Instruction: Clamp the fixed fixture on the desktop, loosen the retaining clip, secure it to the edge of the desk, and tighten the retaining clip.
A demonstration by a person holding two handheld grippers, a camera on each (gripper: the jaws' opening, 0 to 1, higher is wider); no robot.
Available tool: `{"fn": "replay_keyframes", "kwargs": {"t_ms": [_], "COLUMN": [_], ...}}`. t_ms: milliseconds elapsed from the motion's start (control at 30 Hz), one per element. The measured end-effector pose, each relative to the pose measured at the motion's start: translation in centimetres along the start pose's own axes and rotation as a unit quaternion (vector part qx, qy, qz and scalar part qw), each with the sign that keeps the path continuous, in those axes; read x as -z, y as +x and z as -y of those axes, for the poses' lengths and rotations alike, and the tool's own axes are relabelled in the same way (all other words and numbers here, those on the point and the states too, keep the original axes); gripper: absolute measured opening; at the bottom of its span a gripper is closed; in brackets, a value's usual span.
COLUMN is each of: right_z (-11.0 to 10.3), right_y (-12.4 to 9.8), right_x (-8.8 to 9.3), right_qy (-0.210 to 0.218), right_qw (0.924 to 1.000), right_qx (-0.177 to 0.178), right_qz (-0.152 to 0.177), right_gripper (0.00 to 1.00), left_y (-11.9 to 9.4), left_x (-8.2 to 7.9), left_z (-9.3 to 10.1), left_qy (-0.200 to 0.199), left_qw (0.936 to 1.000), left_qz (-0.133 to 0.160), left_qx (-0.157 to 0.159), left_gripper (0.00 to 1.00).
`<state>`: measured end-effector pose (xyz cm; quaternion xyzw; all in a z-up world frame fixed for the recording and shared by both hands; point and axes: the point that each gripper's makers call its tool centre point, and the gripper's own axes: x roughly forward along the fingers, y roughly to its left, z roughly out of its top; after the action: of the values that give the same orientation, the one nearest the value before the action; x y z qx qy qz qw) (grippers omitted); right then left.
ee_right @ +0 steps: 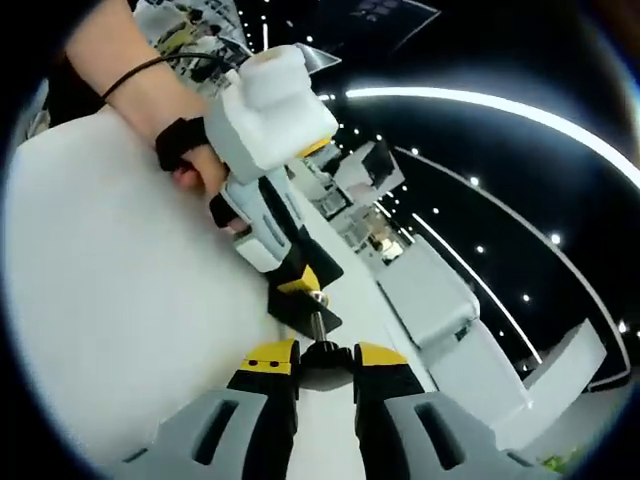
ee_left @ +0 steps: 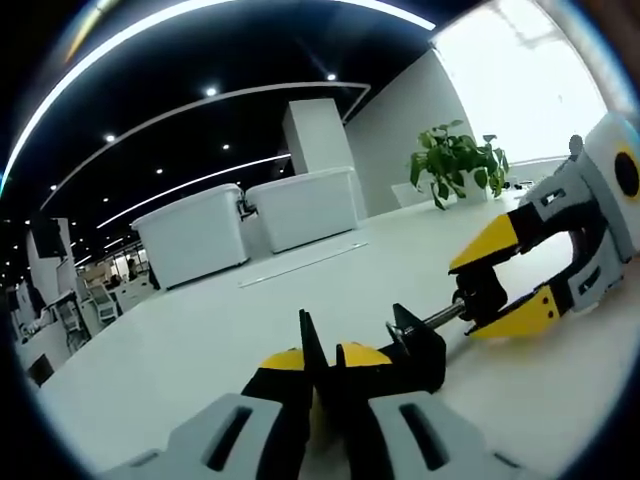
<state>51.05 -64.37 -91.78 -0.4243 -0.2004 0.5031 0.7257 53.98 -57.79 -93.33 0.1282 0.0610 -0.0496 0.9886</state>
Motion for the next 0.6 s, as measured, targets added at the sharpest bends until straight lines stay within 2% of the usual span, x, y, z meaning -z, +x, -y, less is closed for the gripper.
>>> {"fn": "replay_keyframes", "kwargs": {"t_ms": [167,267,367,600], "right_z": [0.4,0.3,0.3,0.2], "right_y": [0.2,0.0,0.2,-1.2], "right_x": [0.3,0.0,0.1,-0.2], "right_qy": [-0.015,-0.04,-0.039,-0.017], "right_qw": [0.9998,0.999,0.9986,0.9983], "right_qx": [0.012,0.02,0.032,0.048], "right_qz": [-0.006,-0.007,-0.018,-0.029], "right_gripper": [0.2,0.2,0.2,0.21], "left_y": [0.1,0.2,0.1,-0.2], "left_x": [-0.2,-0.3,-0.5,-0.6], "left_z": [-0.1,-0.2,-0.4,-0.4], "left_qy": [0.004,0.011,0.017,0.027], "left_qw": [1.0,0.9999,0.9998,0.9996], "left_qz": [0.0,0.002,0.003,0.003], "left_qx": [-0.001,0.001,-0.002,-0.001], "left_gripper": [0.1,0.11,0.15,0.21]}}
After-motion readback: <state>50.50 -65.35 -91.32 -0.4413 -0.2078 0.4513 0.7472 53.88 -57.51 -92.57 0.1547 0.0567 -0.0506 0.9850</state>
